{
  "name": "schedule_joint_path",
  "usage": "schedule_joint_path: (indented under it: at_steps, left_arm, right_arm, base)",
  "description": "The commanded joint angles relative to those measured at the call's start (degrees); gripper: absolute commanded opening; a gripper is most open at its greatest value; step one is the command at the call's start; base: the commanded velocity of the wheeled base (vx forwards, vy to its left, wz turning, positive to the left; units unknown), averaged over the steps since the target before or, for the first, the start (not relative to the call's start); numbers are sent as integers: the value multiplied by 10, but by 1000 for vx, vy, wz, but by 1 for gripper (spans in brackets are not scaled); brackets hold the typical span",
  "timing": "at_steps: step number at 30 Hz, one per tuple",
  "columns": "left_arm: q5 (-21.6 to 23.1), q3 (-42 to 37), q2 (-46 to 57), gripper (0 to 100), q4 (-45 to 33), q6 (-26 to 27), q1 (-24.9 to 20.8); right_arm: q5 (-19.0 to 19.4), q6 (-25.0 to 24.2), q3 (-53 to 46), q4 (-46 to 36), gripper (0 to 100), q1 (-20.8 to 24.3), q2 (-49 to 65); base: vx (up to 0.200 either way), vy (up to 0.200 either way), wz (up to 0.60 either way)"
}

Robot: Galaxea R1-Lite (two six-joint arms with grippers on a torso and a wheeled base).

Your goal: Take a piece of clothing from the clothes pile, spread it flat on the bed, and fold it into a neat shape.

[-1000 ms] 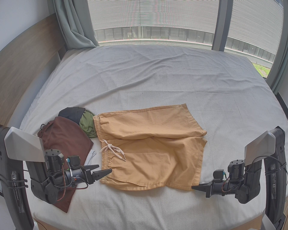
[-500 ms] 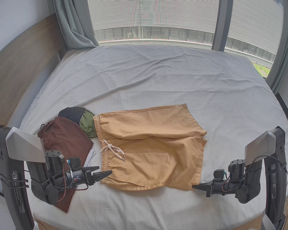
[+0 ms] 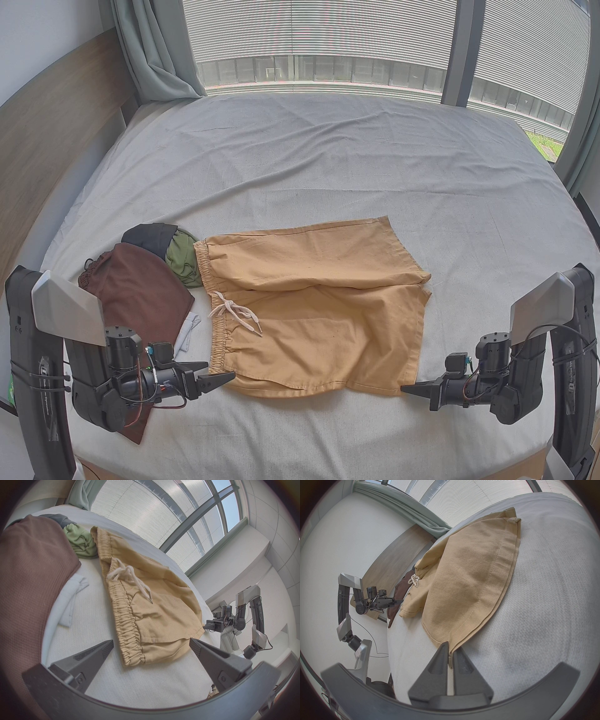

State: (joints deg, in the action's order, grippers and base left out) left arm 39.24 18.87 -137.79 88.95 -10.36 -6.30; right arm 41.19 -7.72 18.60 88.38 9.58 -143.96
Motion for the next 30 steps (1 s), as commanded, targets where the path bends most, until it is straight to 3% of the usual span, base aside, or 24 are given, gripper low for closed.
schedule_joint_path:
  at_steps: [1,7,18,19,30]
  left_arm:
    - [0,-2,-27,100,1,1,-1]
    - [-1,1,-35,100,0,-2,-4]
    - [-28,16,-35,100,1,-66,-28]
    - [-28,16,-35,0,0,-66,-28]
    - [-24,6,-37,0,1,-55,-21]
  right_arm:
    - [0,0,0,0,0,0,0]
    - [0,0,1,0,0,0,0]
    - [0,2,1,0,0,0,0]
    - [0,2,1,0,0,0,0]
    - [2,30,-35,-1,0,-22,17]
  base:
    - [0,0,0]
    - [0,0,0]
    - [0,0,0]
    - [0,0,0]
    - [0,0,0]
